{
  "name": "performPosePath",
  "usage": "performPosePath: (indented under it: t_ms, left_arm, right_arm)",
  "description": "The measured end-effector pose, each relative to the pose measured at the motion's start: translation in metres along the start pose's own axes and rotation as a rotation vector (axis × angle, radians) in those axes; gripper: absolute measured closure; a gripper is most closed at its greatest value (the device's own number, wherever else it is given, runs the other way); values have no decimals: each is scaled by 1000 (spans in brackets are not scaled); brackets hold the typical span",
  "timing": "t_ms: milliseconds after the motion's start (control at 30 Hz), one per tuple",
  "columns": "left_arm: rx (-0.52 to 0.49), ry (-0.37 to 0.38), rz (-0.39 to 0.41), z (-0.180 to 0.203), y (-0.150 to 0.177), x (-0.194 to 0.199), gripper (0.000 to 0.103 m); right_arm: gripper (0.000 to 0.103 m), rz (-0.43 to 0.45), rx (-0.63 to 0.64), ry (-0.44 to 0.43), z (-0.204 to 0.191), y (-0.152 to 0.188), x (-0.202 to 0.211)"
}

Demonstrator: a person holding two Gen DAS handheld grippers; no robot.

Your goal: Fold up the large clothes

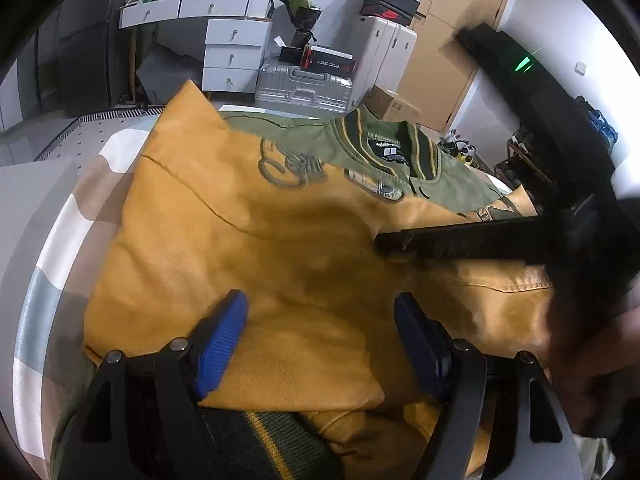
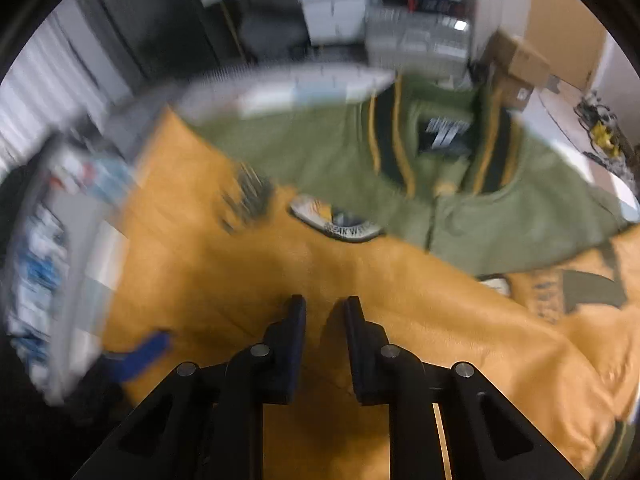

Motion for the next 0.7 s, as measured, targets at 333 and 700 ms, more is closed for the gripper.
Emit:
performPosePath:
  t_ms: [333, 700]
  left_arm:
    - [-7, -8, -3, 3, -1, -3, 32]
    - [-20, -21, -6, 2, 0, -4, 32]
  right_arm:
    - [82, 165, -71, 152, 103, 44, 97]
    - [80, 212, -62, 229, 150, 103, 94]
Point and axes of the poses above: each gripper's, at about its wrist camera, not at the fingertips, and x roughly against the way its jaws point, z to its right, y to its underside, the point moved 4 cm from there along -x, roughly the way its jaws point, and after that the axes turned 10 degrees about -x, right-handed, at the moved point
